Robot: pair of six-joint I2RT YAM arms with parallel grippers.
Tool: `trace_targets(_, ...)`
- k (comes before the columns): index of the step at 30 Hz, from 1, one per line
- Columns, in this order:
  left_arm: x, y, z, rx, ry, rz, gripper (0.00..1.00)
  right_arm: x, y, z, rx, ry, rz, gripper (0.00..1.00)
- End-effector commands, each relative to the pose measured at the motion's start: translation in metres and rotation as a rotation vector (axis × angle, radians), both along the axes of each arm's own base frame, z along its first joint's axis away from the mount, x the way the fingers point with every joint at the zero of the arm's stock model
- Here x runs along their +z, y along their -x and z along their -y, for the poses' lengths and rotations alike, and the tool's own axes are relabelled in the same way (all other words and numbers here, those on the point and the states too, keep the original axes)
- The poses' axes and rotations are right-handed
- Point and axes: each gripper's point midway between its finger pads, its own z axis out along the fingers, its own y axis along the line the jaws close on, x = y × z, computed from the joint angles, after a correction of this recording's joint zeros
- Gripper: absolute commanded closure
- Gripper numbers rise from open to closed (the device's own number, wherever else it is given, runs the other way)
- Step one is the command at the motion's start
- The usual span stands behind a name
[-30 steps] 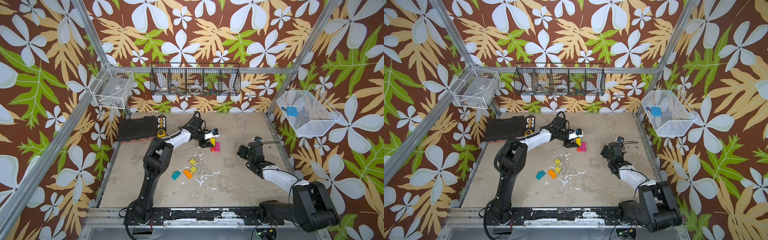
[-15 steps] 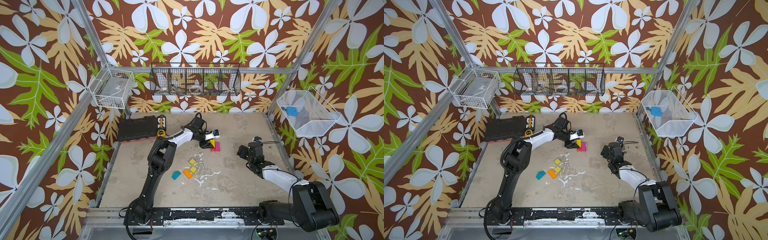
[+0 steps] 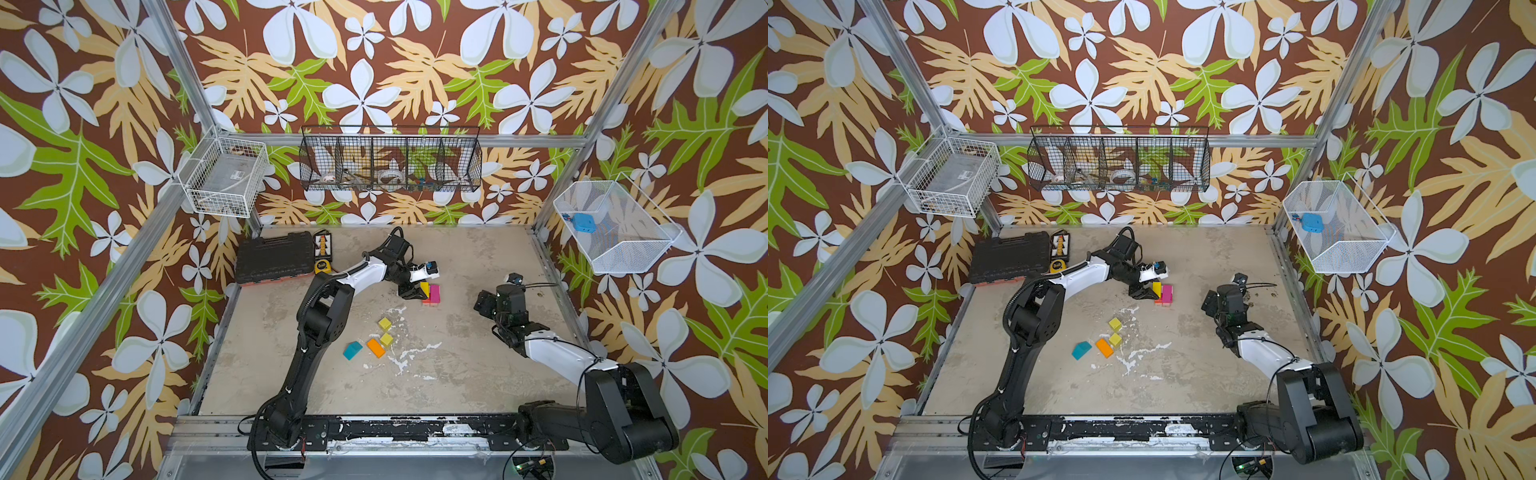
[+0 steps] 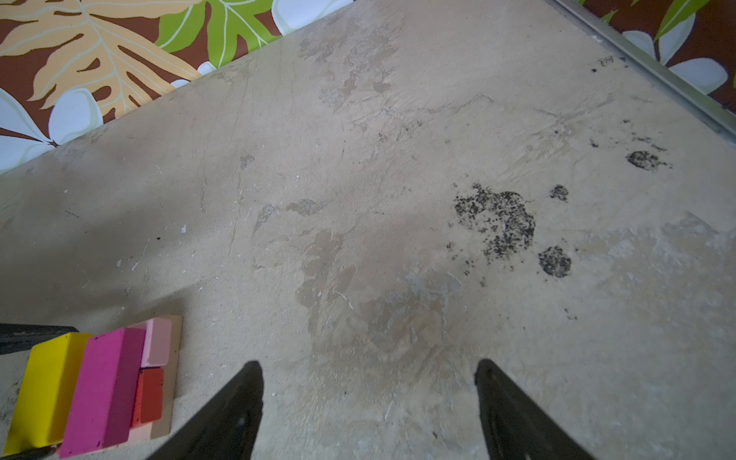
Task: Build the wood block tower
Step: 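Lower the yellow block against the magenta block's near side on the tower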
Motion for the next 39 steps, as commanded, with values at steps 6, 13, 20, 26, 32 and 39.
trace_targets(6, -0.002, 0.005, 0.004, -0.019, 0.021, -0.04, 0.96, 0.004, -0.003, 0.0, -0.004, 0.001, 0.018, 0.17)
trace_targets(13, 0.001, 0.004, 0.007, -0.017, 0.03, -0.05, 0.94, 0.004, -0.003, 0.0, -0.004, 0.0, 0.018, 0.17)
trace_targets(20, -0.002, 0.007, 0.009, -0.022, 0.025, -0.055, 0.93, 0.005, -0.003, 0.0, -0.005, 0.0, 0.019, 0.17)
trace_targets(26, -0.002, 0.009, 0.009, -0.03, 0.019, -0.058, 0.92, 0.005, -0.004, 0.0, -0.004, 0.002, 0.019, 0.17)
trace_targets(32, 0.001, 0.012, 0.01, -0.036, 0.024, -0.06, 0.92, 0.004, -0.004, -0.001, -0.001, 0.0, 0.017, 0.17)
trace_targets(39, -0.001, 0.012, 0.011, -0.036, 0.022, -0.065, 0.9, 0.004, -0.004, 0.0, -0.002, 0.0, 0.018, 0.17)
